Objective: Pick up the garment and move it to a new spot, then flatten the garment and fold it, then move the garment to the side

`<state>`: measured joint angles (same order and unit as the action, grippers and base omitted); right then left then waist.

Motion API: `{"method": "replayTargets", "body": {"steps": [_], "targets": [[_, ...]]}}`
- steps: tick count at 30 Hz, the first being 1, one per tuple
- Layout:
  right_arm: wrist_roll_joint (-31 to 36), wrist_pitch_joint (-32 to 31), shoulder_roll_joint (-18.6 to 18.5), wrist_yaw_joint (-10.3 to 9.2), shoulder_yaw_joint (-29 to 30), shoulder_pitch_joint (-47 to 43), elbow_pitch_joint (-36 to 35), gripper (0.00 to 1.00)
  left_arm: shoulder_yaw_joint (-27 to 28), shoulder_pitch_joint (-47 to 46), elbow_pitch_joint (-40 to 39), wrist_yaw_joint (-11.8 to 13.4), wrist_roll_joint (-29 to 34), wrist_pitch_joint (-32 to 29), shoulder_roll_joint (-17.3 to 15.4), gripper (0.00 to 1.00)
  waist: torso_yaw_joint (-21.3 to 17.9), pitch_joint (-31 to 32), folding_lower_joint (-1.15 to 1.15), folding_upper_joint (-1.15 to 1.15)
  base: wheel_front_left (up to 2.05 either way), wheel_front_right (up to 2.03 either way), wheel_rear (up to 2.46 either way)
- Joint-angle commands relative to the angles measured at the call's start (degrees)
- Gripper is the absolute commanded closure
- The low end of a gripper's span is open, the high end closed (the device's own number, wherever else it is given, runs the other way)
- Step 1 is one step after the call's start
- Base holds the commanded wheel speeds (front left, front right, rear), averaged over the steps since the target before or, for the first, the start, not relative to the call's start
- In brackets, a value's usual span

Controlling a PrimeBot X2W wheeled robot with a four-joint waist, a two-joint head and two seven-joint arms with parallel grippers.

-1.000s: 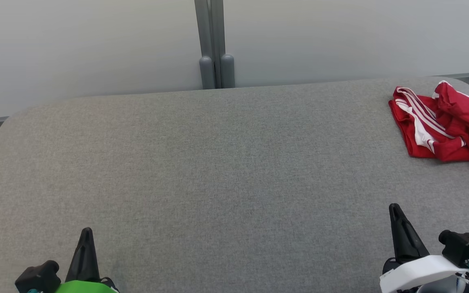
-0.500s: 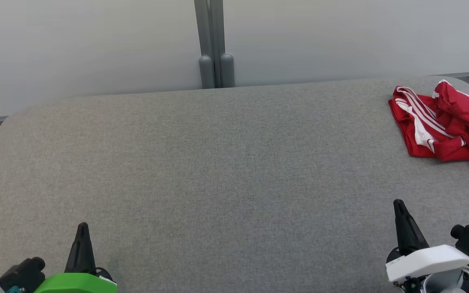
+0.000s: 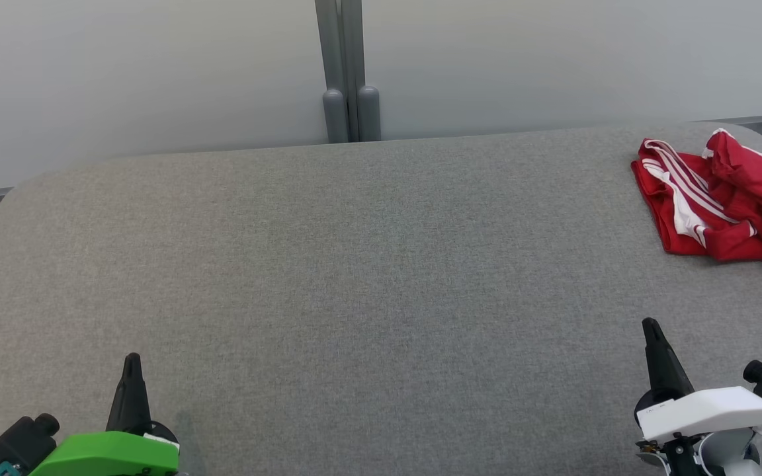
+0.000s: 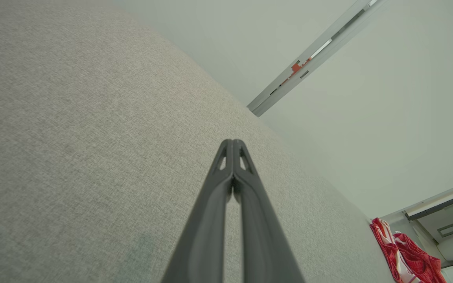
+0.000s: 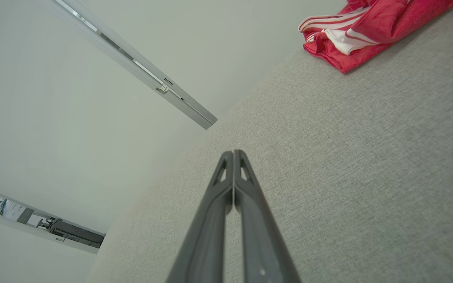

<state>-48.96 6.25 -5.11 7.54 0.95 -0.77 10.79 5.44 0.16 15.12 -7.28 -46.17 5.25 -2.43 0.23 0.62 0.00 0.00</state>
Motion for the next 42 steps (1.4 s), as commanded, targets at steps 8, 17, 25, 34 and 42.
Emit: {"method": "replayTargets", "body": {"steps": [8,17,25,34,42], "targets": [[-6.8,-1.7,-0.1,-0.03,0.7,2.2,0.0,1.0,0.4,-2.3,-0.9,-0.1,-7.0,-1.7,-0.4,1.0,0.0,-0.1,0.0,0.0,0.0,0.0,0.0],[-13.4,-3.4,0.1,-0.04,1.3,3.1,0.5,1.0,0.5,-3.1,-1.0,-0.2,-13.8,-3.5,-0.5,1.0,0.0,-0.2,0.0,0.0,0.0,0.0,0.0],[-18.0,-4.7,0.3,-0.04,1.8,3.8,0.9,1.0,0.6,-3.7,-1.0,-0.2,-18.5,-4.7,-0.5,1.0,-0.1,-0.2,0.0,0.0,0.0,0.0,0.0],[-22.9,-6.0,0.5,-0.05,2.3,4.3,1.3,1.0,0.8,-4.2,-1.1,-0.2,-23.7,-6.1,-0.5,1.0,-0.1,-0.3,0.0,0.0,0.0,0.0,0.0],[-26.9,-7.2,0.7,-0.04,2.7,5.0,1.7,1.0,0.9,-4.8,-1.1,-0.2,-28.0,-7.1,-0.6,1.0,-0.1,-0.4,0.0,0.0,0.0,0.0,0.0]]}}
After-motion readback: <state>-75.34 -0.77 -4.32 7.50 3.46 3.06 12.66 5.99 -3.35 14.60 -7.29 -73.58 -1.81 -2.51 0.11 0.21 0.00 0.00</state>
